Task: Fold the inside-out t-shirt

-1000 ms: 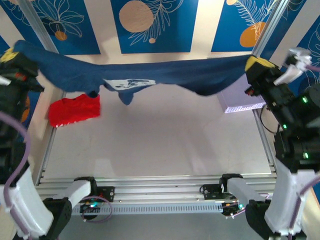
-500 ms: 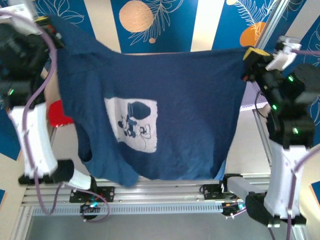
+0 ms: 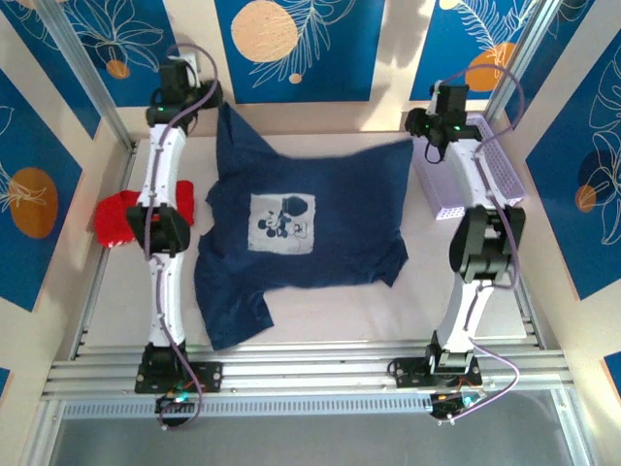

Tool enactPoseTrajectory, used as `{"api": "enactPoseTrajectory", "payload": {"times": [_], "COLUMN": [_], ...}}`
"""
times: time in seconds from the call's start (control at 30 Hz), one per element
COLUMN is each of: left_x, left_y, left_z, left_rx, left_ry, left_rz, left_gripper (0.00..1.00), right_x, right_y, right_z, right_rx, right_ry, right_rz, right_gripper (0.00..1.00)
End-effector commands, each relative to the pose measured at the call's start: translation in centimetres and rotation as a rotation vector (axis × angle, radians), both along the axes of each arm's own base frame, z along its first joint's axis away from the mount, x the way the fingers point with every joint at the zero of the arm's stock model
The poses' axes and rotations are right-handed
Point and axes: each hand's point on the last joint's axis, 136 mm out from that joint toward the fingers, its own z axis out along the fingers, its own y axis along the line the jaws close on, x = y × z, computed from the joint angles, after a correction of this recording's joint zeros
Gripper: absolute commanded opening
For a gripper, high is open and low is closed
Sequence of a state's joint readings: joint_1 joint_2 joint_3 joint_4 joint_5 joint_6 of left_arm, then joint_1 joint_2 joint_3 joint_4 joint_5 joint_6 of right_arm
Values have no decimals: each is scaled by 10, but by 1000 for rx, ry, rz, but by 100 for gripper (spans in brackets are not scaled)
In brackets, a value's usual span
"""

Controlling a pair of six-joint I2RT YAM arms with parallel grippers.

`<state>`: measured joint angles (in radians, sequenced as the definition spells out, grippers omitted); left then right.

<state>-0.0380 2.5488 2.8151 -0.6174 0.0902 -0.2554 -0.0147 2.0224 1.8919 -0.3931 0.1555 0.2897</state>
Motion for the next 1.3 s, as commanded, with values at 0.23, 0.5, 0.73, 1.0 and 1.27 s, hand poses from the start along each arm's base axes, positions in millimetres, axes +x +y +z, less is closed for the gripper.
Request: {"api": "enactPoseTrajectory", "payload": {"times": [0.23, 0.5, 0.73, 1.0, 1.27], "left_x": [-57, -189, -285, -380, -414], "left_y": [-4, -70, -165, -303, -367], "left_z": [-38, -86, -129, -155, -193], "left_rx": [-91, -317, -289, 127, 383], "left_ry": [236, 285, 360, 189, 59], "left_rz": [68, -70, -314, -897, -1149], "left_gripper": [72, 73, 73, 73, 73], "right_x": [-98, -259, -341, -335, -330], "right_y": [69, 71, 67, 68, 60], "right_z": [-28, -118, -168, -199, -209], "right_rx": [117, 140, 192, 186, 238], "right_ry": [193, 523, 669, 704, 717], "right_rz": [128, 76, -27, -69, -78], "right_gripper": [42, 51, 56, 48, 28]}}
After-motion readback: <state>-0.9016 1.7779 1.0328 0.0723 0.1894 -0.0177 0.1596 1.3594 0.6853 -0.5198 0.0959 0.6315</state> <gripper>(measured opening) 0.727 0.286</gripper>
